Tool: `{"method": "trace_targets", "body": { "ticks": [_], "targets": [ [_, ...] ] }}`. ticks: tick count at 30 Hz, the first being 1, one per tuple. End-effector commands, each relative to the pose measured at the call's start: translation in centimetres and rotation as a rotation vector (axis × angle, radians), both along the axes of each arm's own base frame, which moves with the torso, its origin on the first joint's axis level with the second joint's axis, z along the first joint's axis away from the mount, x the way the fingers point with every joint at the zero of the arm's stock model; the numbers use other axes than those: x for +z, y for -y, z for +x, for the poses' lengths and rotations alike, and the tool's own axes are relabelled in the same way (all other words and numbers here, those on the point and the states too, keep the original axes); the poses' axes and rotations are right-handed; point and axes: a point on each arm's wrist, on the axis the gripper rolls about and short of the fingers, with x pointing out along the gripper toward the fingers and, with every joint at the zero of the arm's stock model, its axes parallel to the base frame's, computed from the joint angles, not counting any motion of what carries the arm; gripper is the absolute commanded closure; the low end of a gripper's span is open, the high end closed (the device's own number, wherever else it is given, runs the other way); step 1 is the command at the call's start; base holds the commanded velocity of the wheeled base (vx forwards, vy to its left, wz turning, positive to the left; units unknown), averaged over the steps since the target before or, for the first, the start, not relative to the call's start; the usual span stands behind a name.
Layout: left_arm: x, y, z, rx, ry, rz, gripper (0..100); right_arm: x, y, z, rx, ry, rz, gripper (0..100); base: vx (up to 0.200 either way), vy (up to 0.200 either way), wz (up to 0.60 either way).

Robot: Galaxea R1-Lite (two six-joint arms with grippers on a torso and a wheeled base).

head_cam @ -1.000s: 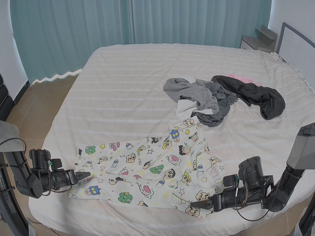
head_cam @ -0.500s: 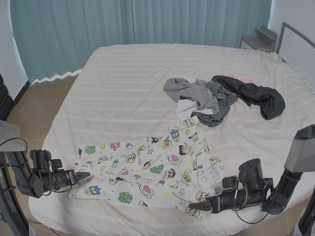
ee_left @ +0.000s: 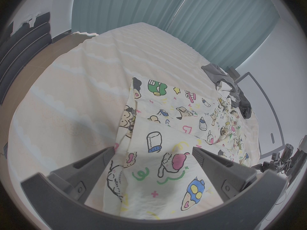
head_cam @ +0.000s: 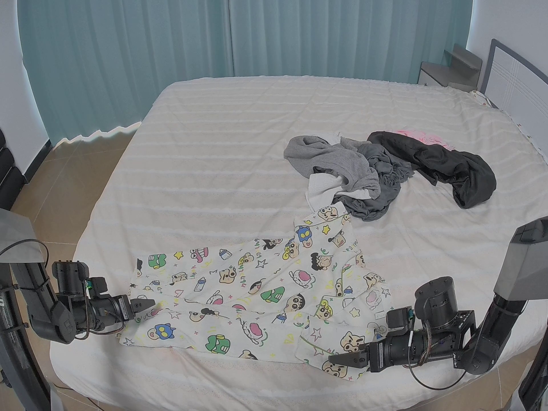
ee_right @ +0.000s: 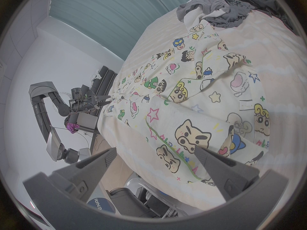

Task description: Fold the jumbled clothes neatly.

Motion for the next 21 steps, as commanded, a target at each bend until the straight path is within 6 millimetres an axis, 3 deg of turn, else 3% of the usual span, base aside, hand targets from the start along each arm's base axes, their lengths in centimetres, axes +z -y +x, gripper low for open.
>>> {"method": "trace_targets", "body": {
  "ticks": [1,9,10,21],
  "targets": [
    [-0.15,0.08,0.01,-0.004,-0.005,-0.004,0,-0.05,0.02,-0.03,0.0,-0.002,-0.001,0,0.0,0.0,0.0],
    [-0.83,0.36,0.06,-0.012,-0.03,-0.006,0,-0.05,0.02,-0.03,0.0,-0.002,-0.001,0,0.0,0.0,0.0],
    [-0.99,0.4,0.09,-0.013,-0.034,-0.006,100,-0.05,0.02,-0.03,-0.001,-0.002,-0.002,0,0.0,0.0,0.0],
    [-0.68,-0.11,0.02,0.008,-0.025,0.002,100,-0.13,0.01,-0.03,0.0,-0.005,-0.003,0,0.0,0.0,0.0]
  ]
}}
